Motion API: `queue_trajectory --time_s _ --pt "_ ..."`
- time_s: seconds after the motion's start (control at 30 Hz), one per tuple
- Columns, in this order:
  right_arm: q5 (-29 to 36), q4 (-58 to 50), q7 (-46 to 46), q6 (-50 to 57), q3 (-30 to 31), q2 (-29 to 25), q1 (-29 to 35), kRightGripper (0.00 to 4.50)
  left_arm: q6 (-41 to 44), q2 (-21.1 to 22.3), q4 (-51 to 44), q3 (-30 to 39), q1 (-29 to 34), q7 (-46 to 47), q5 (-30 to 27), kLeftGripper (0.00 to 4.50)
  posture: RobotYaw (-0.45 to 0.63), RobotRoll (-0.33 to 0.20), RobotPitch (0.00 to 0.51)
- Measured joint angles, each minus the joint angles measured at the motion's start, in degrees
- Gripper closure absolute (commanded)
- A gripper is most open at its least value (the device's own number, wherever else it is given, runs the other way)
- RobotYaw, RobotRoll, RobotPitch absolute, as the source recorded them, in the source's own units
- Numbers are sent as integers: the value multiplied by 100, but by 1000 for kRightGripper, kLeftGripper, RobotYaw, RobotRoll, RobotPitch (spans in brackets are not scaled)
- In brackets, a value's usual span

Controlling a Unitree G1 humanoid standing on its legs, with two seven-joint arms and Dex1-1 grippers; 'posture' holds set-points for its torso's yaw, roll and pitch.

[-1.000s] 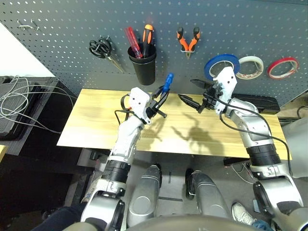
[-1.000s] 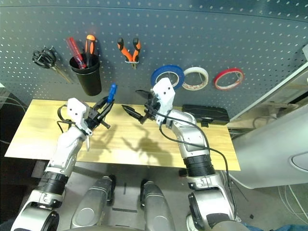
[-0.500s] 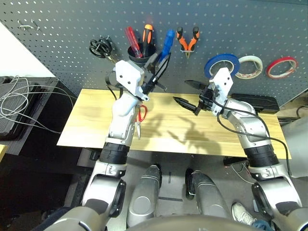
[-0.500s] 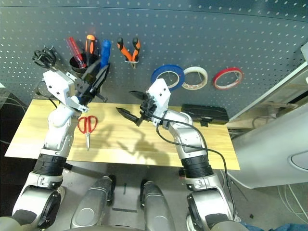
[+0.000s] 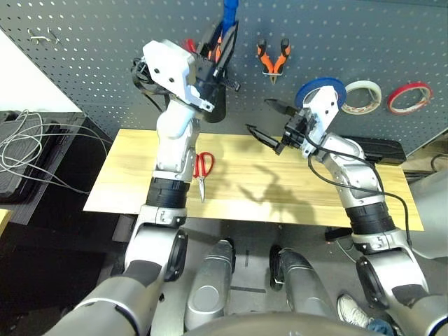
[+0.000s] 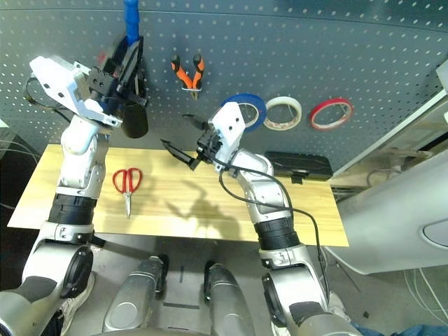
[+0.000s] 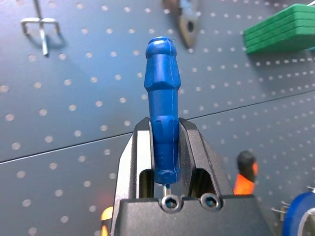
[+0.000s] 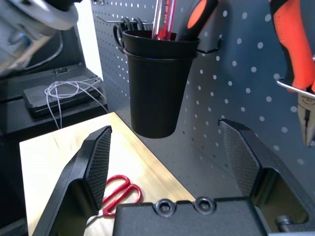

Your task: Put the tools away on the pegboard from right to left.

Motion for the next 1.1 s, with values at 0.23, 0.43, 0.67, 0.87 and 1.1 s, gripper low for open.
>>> queue_trajectory --time_s 0.23,0.43,0.67,0.87,1.1 --pt "0 -1 -49 -23 1 45 -9 0 -497 61 585 177 -330 249 70 3914 103 0 222" --pt "-1 0 -90 -56 1 119 -91 0 -941 115 1363 177 -328 428 336 3914 103 0 223" --pt "-6 0 -145 -76 1 121 -92 0 -1120 112 1949 162 -340 654 509 2874 95 0 227" --pt "-6 -5 -184 -75 1 112 -90 0 -970 147 1306 87 -219 444 365 880 91 0 232" --pt "-8 -6 -190 -75 -12 46 -29 0 167 367 -513 -323 400 -551 -292 23 93 0 232"
